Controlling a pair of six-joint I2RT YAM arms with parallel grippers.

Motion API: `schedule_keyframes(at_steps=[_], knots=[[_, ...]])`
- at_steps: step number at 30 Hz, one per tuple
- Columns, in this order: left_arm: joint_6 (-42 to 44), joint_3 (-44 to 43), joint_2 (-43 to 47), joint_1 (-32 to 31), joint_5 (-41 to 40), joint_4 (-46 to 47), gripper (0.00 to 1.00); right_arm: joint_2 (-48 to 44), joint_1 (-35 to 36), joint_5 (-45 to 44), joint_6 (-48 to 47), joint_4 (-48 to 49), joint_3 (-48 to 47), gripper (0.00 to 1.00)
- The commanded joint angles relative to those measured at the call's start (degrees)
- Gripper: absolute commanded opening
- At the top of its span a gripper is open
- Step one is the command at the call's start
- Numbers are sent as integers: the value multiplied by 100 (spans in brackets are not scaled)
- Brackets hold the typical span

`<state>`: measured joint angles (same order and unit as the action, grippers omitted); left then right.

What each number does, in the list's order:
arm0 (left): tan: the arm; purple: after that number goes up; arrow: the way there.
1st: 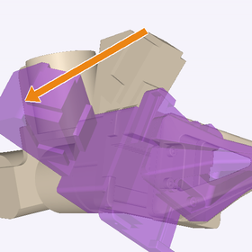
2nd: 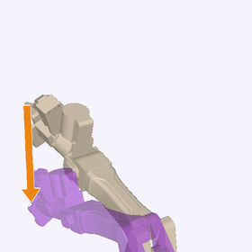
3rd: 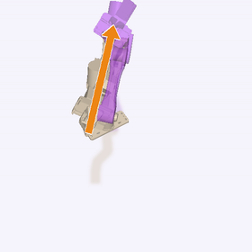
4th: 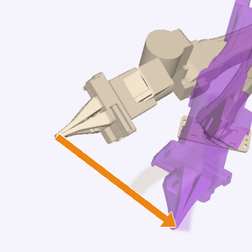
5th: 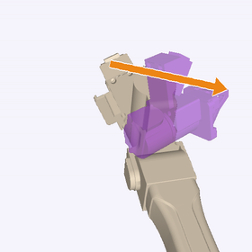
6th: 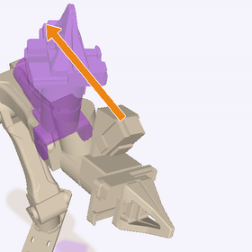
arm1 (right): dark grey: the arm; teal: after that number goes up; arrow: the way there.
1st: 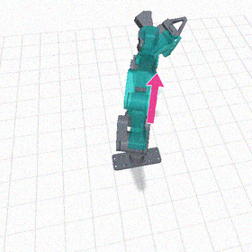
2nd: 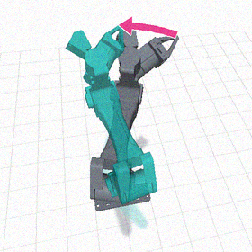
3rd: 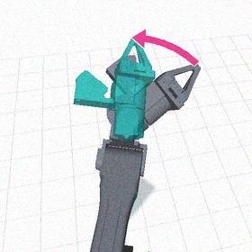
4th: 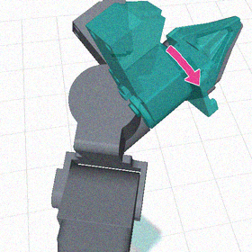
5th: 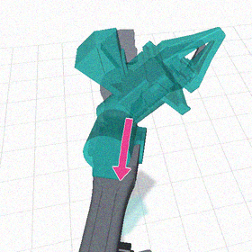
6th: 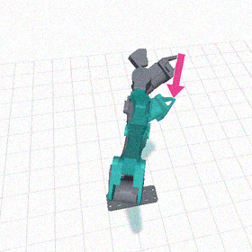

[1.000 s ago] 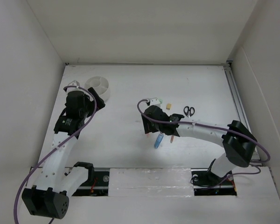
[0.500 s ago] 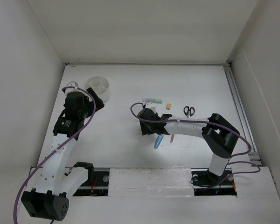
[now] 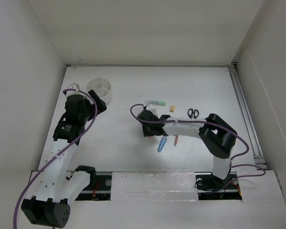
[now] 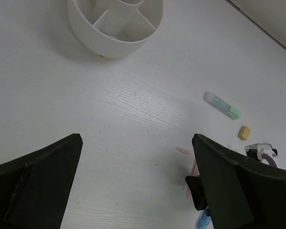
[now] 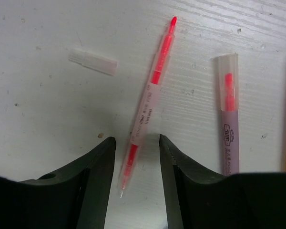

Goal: Sort the stationery into containers
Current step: Pick up the pen from the center of the board.

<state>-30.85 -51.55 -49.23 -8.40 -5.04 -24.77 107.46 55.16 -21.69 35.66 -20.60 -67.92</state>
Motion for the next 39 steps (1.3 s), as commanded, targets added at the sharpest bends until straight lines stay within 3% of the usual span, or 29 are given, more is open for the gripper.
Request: schedule_keyframes(at_steps=[1,8,13,19,20,29,35,39], knots=[[79,-39,107,5,56,87,100,161,13,-150,134,-242,-178,48],[132,-39,160,5,108,87,100,214,-39,-133,196,-313,-116,44],[132,-39,160,5,108,87,100,214,-241,113,196,-129,129,19],[132,-39,160,5,108,87,100,-49,-523,367,196,143,508,6],[132,-39,160,5,161,87,100,-50,-523,368,196,144,560,0],[185,-39,160,5,336,157,100,-541,-708,192,12,136,447,0],[53,13,-340,5,1170,359,100,-1735,-655,-133,-586,-84,244,0],[-464,-48,-666,-90,1708,640,100,-2693,-603,-300,-849,-155,533,0]])
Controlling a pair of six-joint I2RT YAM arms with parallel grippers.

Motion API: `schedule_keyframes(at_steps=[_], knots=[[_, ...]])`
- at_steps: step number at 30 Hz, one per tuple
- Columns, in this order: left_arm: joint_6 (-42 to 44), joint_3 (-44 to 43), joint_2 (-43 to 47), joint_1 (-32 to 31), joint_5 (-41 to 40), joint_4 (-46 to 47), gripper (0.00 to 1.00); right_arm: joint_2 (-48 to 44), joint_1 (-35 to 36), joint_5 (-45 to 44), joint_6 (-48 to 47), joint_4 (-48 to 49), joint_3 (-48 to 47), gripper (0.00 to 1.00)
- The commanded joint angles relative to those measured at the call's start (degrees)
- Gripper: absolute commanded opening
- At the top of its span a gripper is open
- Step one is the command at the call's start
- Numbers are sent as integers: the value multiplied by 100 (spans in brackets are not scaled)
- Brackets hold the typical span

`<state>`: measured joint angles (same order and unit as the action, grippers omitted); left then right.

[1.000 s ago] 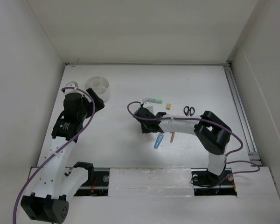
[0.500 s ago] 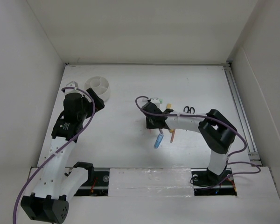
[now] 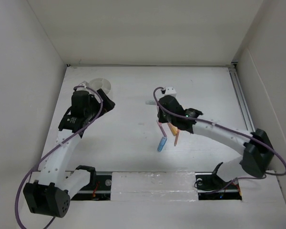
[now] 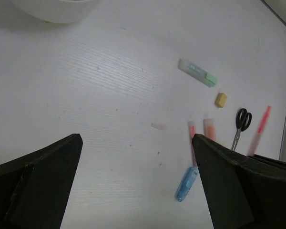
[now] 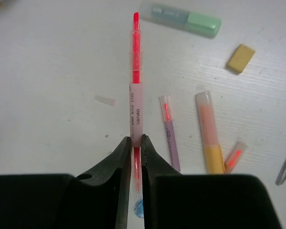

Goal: Sort the stationery into containers
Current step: Pick up the pen from the center of the board, then pick up the pen cap from the center of the board.

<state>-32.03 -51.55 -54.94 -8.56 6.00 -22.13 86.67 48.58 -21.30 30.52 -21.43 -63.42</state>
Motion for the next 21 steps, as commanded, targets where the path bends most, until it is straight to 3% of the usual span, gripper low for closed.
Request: schedule_keyframes(at_steps=[1,4,6,7,8,9,12,21], knots=[[-609,-109,-183,-398,482,376,100,-999,55,-392,-336,-176,84,0],[-1014,-443,-499,-1163,-159,438,100,-1564,55,-848,-389,-686,137,0],[-1916,-505,-1121,-2259,-850,507,100,-2309,55,-1181,-441,-1054,137,0],[-1921,-505,-1124,-2264,-1046,508,100,-2313,55,-1288,-442,-1178,137,0],[-2173,-505,-1455,-2708,-1257,508,100,-2678,55,-1359,-442,-1292,137,0],[-2802,-636,-1624,-2887,-1755,273,100,-2856,55,-1429,-442,-1372,137,0],[-3597,-873,-2194,-3431,-2373,-210,100,-3470,108,-1430,-503,-1434,137,0],[-4724,-1603,-3312,-3434,-2648,-511,96,-4203,108,-1263,-802,-1320,417,0]])
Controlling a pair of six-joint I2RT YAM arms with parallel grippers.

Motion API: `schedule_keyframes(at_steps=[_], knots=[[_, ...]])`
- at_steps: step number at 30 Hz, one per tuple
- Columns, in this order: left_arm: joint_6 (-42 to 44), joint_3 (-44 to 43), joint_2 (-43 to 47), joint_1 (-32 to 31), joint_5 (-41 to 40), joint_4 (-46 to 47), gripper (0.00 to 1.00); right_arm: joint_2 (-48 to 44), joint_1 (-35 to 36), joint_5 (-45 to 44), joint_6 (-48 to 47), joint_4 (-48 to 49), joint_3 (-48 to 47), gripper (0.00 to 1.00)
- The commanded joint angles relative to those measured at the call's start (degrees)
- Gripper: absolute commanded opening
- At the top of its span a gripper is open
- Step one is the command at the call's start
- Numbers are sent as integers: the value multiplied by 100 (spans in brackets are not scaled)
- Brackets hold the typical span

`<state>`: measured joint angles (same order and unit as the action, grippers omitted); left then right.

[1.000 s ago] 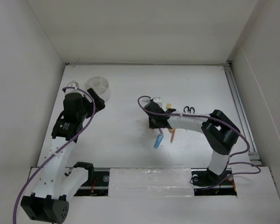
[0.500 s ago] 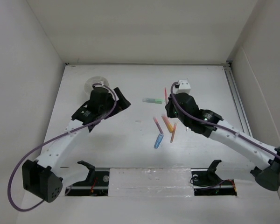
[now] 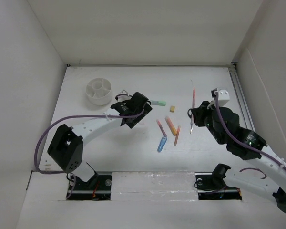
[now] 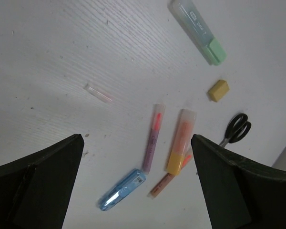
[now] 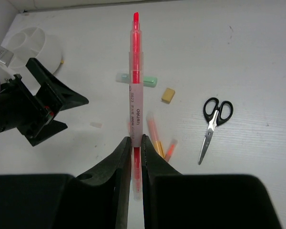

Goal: Sort the stationery into containers
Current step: Pick up the pen cap from the center of the board.

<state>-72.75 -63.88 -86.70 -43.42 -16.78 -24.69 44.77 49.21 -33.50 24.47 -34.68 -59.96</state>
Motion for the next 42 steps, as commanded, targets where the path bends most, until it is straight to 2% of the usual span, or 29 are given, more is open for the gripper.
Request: schedule_keyframes(at_steps=[1,4,8,16,20,22,23,31,35,42], knots=[[-792,-432,-381,122,-309,-256,93,-65,45,27,-275,5,73,0],[-855,-704,-804,316,51,-528,92,-135,97,159,-338,66,73,0],[-1056,-1118,-1436,316,131,-958,92,-416,97,300,-442,180,292,0],[-1303,-1136,-1587,316,315,-1302,87,-786,97,537,-548,356,538,0],[-1452,-908,-1517,316,315,-1302,77,-900,97,537,-601,356,538,0],[-1452,-907,-1569,316,376,-1249,67,-961,97,537,-601,356,538,0],[-1539,-907,-1657,316,377,-1249,65,-962,97,537,-601,417,591,0],[-1646,-1030,-1894,316,315,-1363,65,-1138,97,722,-654,418,644,0],[-1716,-1092,-2009,316,254,-1434,60,-1242,97,774,-654,418,644,0],[-1883,-1022,-2009,422,183,-1434,59,-1243,97,827,-707,418,697,0]])
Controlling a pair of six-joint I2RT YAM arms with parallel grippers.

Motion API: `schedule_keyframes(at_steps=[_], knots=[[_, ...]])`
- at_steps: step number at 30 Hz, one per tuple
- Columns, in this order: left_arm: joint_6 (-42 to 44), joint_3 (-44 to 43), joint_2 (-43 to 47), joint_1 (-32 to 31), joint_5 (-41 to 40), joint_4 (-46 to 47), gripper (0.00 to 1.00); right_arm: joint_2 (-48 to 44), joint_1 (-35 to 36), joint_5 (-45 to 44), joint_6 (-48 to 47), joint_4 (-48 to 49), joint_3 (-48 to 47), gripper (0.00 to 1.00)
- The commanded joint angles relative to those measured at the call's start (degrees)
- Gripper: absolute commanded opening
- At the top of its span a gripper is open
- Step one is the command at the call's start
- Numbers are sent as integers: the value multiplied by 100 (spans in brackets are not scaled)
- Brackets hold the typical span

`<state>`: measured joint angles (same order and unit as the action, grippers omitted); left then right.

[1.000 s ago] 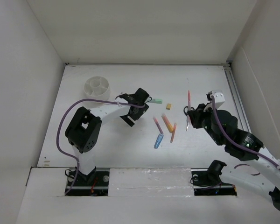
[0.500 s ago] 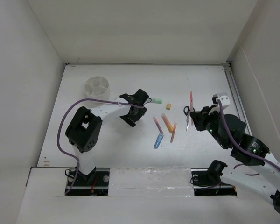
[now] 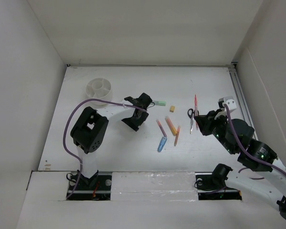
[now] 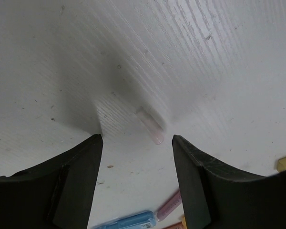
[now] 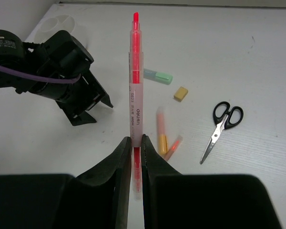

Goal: Sort the stationery into containers
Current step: Pick up the pen cap from the center of the board.

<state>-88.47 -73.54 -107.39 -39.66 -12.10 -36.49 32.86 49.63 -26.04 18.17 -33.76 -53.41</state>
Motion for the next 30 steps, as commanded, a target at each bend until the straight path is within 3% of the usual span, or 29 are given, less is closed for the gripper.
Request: schedule_keyframes(at_steps=[1,18,30], knots=[[-312,-55,0,46,-284,-184,56,-52,56,82,-77,326,41,0],[-259,-345,-704,213,-56,-552,53,-272,56,82,-77,326,94,0],[-259,-837,-1170,213,50,-1105,41,-447,56,29,-77,273,94,0]])
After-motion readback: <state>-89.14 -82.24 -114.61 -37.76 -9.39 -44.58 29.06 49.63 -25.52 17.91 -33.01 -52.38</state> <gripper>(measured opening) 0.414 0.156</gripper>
